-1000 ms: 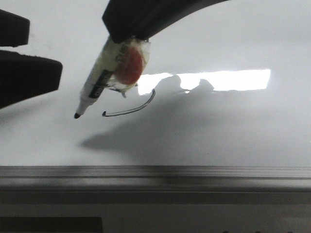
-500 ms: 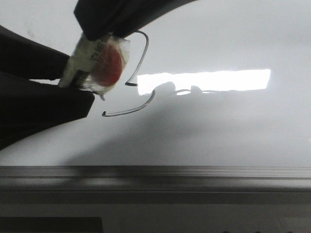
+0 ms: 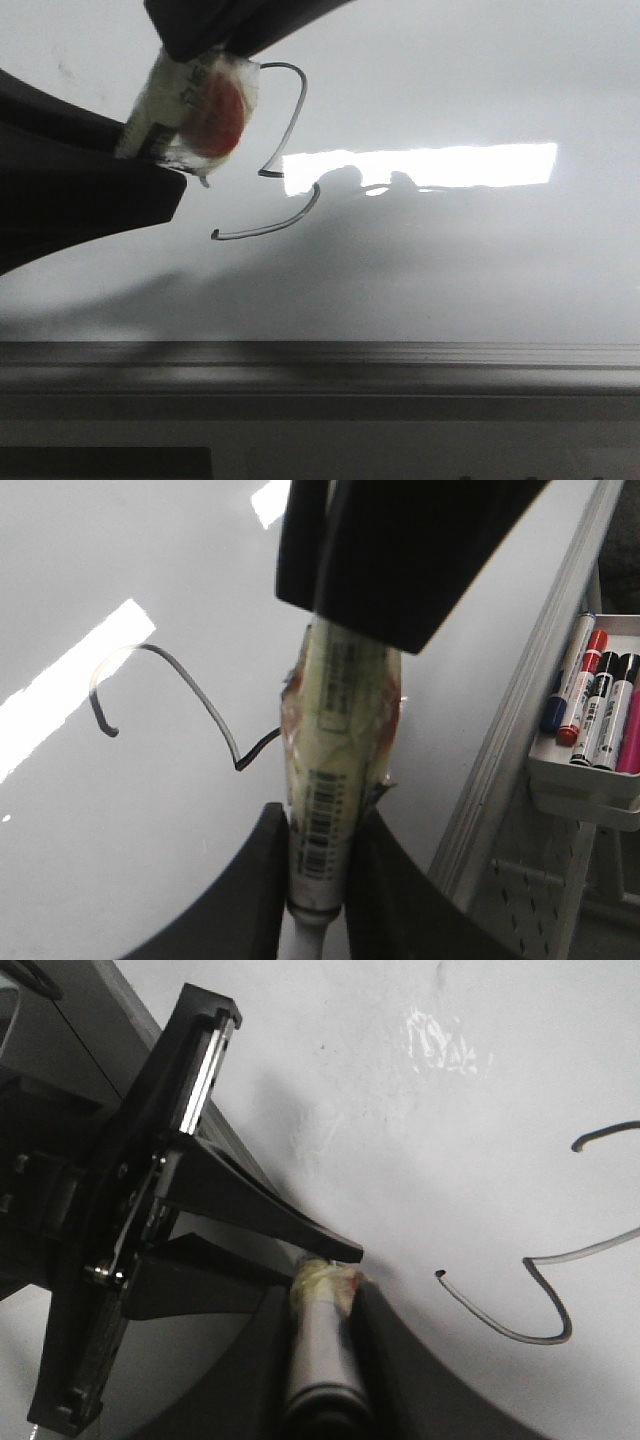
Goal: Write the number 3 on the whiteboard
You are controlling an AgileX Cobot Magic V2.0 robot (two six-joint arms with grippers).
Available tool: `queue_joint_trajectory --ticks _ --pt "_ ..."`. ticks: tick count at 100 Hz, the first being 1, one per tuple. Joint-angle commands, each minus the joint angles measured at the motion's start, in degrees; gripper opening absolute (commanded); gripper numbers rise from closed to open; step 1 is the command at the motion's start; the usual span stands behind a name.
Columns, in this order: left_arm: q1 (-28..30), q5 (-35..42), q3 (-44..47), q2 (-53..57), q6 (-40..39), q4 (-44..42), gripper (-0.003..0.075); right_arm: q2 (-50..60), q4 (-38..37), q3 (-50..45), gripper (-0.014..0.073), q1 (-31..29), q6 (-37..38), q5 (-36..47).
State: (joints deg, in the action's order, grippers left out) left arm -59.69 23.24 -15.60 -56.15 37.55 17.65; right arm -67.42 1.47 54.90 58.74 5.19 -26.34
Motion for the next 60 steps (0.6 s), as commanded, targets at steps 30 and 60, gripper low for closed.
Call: queue_joint_trajectory --ticks 30,60 --pt "-0.10 5.50 -1.83 1.30 -3.37 44.91 -0.0020 5.16 -1.47 2.06 0.0593 -4.19 -0.54 4.07" --pt "0.03 4.49 -3.85 1.05 -3.37 53.35 -0.0020 7.23 -1.47 2.06 0.0593 -4.78 -0.54 5.43"
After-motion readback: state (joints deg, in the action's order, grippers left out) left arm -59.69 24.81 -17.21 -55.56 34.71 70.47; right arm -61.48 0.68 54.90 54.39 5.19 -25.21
